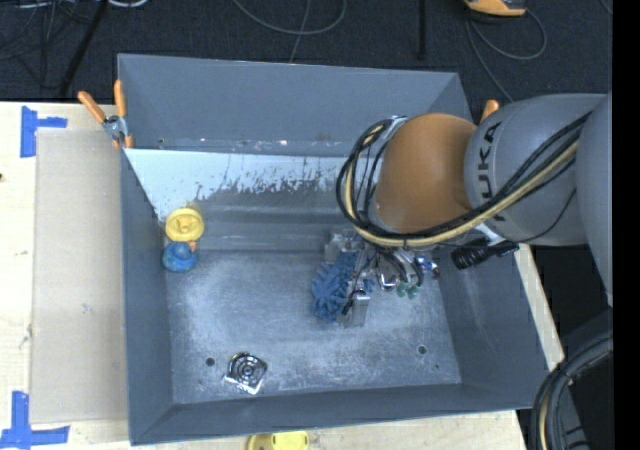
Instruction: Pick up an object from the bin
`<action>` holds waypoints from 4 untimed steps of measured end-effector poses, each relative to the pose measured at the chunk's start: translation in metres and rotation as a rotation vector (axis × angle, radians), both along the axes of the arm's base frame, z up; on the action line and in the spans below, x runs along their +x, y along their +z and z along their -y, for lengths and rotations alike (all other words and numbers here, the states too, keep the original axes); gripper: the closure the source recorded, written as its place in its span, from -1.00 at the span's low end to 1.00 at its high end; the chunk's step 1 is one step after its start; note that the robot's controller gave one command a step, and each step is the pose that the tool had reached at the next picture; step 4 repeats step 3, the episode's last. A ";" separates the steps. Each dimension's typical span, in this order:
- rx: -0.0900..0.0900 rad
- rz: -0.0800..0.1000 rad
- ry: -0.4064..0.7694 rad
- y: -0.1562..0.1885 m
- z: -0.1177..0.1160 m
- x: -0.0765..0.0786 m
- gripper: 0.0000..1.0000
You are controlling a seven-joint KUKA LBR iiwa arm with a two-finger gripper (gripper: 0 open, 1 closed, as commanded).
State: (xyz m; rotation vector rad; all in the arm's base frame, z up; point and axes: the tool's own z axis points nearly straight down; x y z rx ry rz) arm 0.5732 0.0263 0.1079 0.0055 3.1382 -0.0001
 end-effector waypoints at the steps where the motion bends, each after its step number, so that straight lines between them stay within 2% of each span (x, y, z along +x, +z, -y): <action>1: 0.001 -0.002 0.069 -0.038 0.027 0.016 1.00; 2: 0.001 -0.002 0.068 -0.038 0.027 0.016 1.00; 3: 0.000 0.006 0.089 0.146 0.031 0.007 1.00; 4: 0.000 0.006 0.089 0.146 0.031 0.007 1.00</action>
Offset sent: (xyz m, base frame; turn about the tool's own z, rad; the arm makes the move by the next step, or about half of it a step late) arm 0.0000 0.0000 0.0000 0.0000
